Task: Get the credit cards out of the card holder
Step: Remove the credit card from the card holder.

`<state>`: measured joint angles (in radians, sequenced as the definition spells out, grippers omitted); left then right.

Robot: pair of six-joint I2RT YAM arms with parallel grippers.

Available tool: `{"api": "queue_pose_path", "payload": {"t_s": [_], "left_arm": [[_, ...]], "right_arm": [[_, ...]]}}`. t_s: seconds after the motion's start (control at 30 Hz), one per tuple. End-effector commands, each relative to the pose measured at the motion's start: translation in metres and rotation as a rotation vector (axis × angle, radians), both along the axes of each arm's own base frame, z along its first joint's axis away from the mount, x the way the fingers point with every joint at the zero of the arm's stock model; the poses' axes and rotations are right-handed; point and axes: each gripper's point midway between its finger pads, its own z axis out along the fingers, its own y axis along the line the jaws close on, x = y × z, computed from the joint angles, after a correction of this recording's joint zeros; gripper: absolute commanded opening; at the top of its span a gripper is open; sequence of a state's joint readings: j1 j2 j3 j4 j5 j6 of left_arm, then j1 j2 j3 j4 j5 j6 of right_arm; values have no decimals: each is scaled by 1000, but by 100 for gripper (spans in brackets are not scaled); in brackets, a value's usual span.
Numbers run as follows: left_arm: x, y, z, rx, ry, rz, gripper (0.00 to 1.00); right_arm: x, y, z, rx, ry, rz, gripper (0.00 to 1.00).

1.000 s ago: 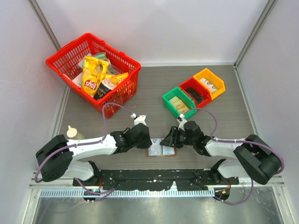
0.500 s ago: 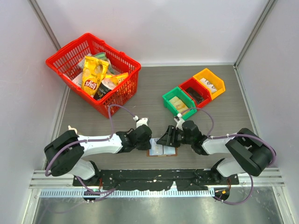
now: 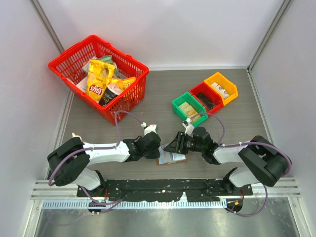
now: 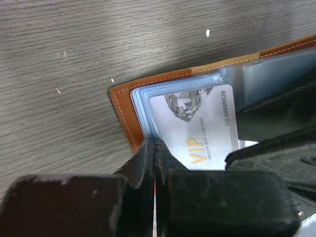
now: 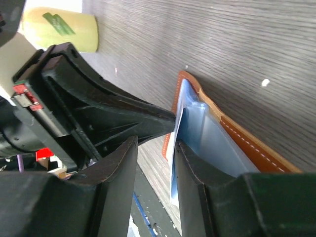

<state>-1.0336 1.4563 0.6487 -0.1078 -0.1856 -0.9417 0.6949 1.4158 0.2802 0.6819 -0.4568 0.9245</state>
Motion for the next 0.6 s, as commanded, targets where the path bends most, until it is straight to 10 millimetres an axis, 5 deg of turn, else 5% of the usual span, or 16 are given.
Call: {"api": "queue_pose_path", "payload": {"t_s": [0.0, 0.3, 0.57], "left_arm": [[-5, 2, -14, 23, 29, 3, 0], [-4, 3, -13, 21, 19, 9, 0], [-6, 17, -28, 107, 35, 16, 0]], "right_arm": [[-10, 21, 30, 126, -53, 94, 40], [-17, 28, -5, 12, -7, 115, 41], [-16, 26, 11, 47, -30, 120, 40]]}}
